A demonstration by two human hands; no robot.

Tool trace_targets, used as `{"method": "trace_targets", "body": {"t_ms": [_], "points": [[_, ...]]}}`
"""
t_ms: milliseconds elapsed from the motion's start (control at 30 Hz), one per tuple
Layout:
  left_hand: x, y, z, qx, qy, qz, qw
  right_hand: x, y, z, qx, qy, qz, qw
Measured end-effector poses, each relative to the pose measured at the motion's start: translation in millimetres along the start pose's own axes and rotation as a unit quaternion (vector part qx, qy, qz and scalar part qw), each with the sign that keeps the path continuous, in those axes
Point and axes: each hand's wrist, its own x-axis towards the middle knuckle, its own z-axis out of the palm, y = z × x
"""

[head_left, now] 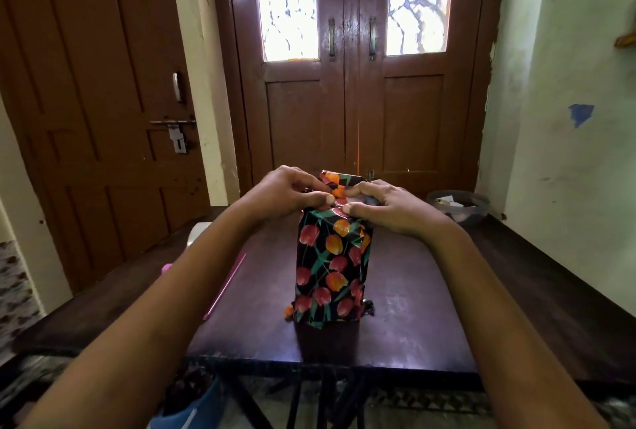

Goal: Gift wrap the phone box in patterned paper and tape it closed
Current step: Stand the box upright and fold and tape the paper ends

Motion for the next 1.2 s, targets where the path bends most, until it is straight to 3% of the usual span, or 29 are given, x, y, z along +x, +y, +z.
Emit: {"method": "trace_targets", "body": {"t_ms": [267,600,700,767,833,967,1100,1200], "points": [[7,0,-2,0.061,-0.076,-0.018,0.995,-3,-1,-4,0.014,-0.016,-0.002,1.000],[1,-11,-6,-0.094,-0.104,-0.014,0.990,1,-4,2,0.011,-0.003,0.022,1.000],[-8,-24,-9,-0.174,-0.027,-0.026,0.984,-1,-3,4,0.028,0.007,0.021,0.999],[-16,-33,-13,-0.215,0.068,-0.062,0.972,-1,-2,7,0.029,0.015,0.023,0.999],[-25,-42,-22,-0.202,0.113,-0.112,0.966,-2,-3,9,0.032,0.020,0.026,0.999],[-46,-70,-51,-0.023,0.043,-0.268,0.962,-2,-5,11,0.038,0.026,0.027,0.999],[-72,-105,-76,0.118,0.007,-0.428,0.896,-2,-7,11,0.044,0.026,0.023,0.998],[-92,-118,-75,0.105,0.033,-0.486,0.867,-2,-7,11,0.043,0.027,0.025,0.998]]}}
